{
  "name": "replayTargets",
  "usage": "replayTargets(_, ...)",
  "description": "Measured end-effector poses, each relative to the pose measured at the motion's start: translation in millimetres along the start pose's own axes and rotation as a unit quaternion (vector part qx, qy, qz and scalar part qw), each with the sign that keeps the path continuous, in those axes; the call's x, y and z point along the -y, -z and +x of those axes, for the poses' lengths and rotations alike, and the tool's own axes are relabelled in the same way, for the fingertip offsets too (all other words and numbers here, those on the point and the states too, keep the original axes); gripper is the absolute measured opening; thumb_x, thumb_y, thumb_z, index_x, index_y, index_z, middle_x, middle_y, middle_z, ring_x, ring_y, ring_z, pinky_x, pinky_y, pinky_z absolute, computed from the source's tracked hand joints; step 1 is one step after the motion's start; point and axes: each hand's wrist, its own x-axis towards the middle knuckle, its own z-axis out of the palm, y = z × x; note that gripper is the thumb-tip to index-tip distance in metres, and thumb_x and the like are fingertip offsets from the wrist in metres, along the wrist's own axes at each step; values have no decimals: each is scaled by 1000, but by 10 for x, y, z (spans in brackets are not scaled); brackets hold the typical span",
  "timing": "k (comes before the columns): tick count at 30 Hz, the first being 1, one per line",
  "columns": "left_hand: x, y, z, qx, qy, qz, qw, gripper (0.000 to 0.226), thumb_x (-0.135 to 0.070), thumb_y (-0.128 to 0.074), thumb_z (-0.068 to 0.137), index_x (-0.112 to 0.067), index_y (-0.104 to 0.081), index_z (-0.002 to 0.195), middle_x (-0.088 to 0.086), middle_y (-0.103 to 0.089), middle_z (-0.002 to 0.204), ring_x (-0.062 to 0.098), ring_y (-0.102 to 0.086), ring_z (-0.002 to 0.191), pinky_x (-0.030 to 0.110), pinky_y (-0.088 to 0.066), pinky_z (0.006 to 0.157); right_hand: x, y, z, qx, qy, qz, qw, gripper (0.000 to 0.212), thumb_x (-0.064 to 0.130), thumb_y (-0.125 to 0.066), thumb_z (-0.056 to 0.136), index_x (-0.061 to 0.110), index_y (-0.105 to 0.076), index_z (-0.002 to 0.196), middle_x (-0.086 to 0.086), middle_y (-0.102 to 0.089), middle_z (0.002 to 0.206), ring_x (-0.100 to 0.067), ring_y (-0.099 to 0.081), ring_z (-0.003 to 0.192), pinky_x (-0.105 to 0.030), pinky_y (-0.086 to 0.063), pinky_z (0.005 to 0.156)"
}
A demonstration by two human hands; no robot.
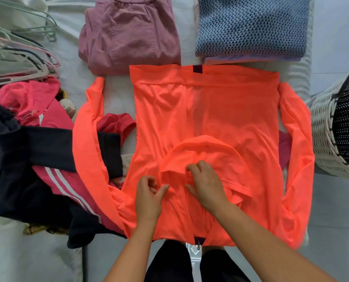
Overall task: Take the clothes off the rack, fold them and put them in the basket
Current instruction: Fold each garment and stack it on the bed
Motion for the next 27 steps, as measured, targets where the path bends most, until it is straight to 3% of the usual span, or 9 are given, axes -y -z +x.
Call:
replayTargets(3, -72, -4, 139, 20, -5, -2, 1000, 22, -1, -72, 75, -11, -53, 82, -7, -49, 68, 5, -46, 63, 9, -36, 62, 29, 18, 149, -14, 18, -17, 1000, 15, 24, -61, 64, 14, -60, 75, -6, -53, 71, -29, -57, 65, -32, -46, 56)
replayTargets(8, -18, 66, 194, 84, 23, -43, 995, 14, 0, -67, 79, -5, -65, 92, 4, -59, 83, 18, -53, 78, 28, -42, 76, 7, 205, 188, -10, 27, 105, 994, 26, 34, -48, 77, 14, -65, 80, -4, -58, 76, -26, -56, 72, -29, -35, 67)
replayTargets(12, -152, 15, 20, 6, -161, 100, 982, 36, -11, -78, 68, -7, -60, 100, 8, -54, 93, 25, -53, 83, 36, -44, 79, 56, 358, 262, -14, 65, 139, 988, 30, 36, -48, 80, 12, -67, 79, -3, -62, 71, -22, -56, 67, -27, -33, 68)
replayTargets(14, -257, -101, 27, -5, -199, 173, 965, 44, -19, -83, 61, -9, -61, 97, 10, -56, 90, 30, -55, 85, 41, -45, 77, 68, 387, 284, -15, 73, 146, 986, 31, 36, -49, 80, 12, -68, 80, -2, -61, 70, -18, -53, 66, -26, -32, 67)
replayTargets(16, -333, -179, 90, -16, -197, 220, 955, 38, -24, -80, 60, -11, -62, 91, 10, -57, 85, 32, -57, 82, 42, -46, 73, 76, 390, 282, -14, 74, 149, 986, 31, 36, -49, 80, 12, -69, 80, -2, -61, 69, -14, -50, 66, -24, -31, 67)
replayTargets(18, -364, -210, 159, -40, -208, 237, 948, 19, -23, -63, 67, -13, -62, 83, 8, -57, 78, 32, -59, 75, 41, -47, 67, 65, 394, 276, -13, 71, 139, 988, 31, 37, -49, 81, 13, -68, 79, 0, -59, 69, -16, -51, 66, -24, -32, 67)
replayTargets(21, -326, -122, 169, -62, -233, 214, 947, 28, -23, -43, 69, -15, -64, 85, 4, -62, 77, 27, -59, 75, 35, -36, 71, 54, 411, 246, -19, 66, 116, 991, 30, 36, -49, 82, 14, -69, 80, 1, -58, 69, -20, -53, 66, -24, -32, 66)
replayTargets(24, -152, 41, 108, -78, -273, 204, 937, 33, -20, -43, 70, -19, -63, 96, 3, -63, 84, 21, -53, 79, 33, -33, 71, 29, 378, 143, 15, 45, 114, 992, 34, 38, -44, 84, 15, -69, 84, -2, -58, 75, -21, -56, 70, -28, -38, 67)
replayTargets(27, 106, 166, 74, -71, -291, 252, 920, 44, -12, -51, 68, -22, -51, 111, 6, -59, 91, 26, -59, 79, 35, -43, 69, -155, 317, -16, 4, -39, 57, 998, 29, 32, -49, 82, 12, -67, 95, -8, -58, 86, -27, -60, 80, -34, -47, 70)
